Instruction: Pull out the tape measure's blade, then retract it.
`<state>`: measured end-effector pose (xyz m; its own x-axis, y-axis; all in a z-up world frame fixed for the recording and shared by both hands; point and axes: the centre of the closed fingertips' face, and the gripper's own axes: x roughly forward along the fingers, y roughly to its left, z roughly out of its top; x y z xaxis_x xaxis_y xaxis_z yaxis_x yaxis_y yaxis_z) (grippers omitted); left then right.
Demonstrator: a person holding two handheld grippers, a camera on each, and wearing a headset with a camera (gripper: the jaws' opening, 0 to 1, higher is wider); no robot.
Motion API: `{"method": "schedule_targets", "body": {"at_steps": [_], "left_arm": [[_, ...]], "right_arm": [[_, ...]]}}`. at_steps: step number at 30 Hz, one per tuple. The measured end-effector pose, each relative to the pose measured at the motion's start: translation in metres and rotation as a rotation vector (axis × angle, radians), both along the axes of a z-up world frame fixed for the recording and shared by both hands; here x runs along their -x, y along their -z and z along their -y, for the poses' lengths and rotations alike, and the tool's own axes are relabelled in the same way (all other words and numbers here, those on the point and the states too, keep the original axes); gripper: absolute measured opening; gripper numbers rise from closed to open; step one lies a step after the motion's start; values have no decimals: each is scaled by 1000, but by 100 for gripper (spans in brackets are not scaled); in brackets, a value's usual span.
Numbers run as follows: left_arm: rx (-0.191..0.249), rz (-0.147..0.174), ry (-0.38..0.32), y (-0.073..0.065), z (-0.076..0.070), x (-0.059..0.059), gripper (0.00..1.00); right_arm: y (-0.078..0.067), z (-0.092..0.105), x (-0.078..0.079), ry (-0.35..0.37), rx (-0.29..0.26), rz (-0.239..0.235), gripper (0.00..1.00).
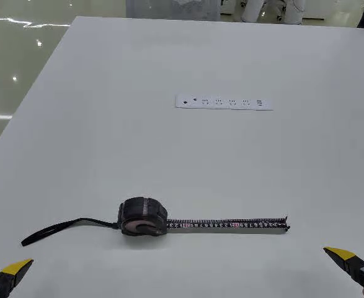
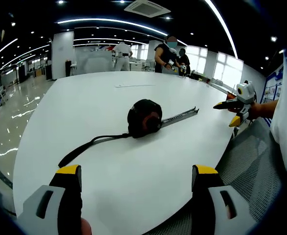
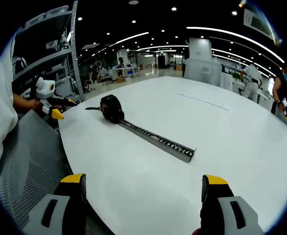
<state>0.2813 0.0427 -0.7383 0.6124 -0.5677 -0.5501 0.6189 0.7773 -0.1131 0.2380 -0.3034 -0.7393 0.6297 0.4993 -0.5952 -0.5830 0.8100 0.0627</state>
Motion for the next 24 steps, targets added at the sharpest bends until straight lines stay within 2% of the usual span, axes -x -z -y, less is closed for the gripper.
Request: {"method": "schedule_targets", "body": {"at_steps": [9, 11, 17, 19, 21, 24], "left_arm": [[3, 3, 3, -4, 3, -1, 90], [11, -5, 1, -6, 5, -1, 90], [15, 6, 10, -16, 17, -9, 90], [13, 22, 8, -20, 19, -12, 89], [39, 3, 5, -21, 21, -15, 87], [30, 12, 18, -24, 27, -16, 88]], "right_arm": [[0, 0, -1, -3, 4, 2, 99], [-1, 0, -2, -2, 2, 3, 99], [-1, 1, -4, -1, 4, 6, 99], [-2, 1, -5, 0, 0, 6, 99], [-2, 2, -6, -3, 5, 10, 99], [-2, 2, -7, -8, 6, 9, 99]]}}
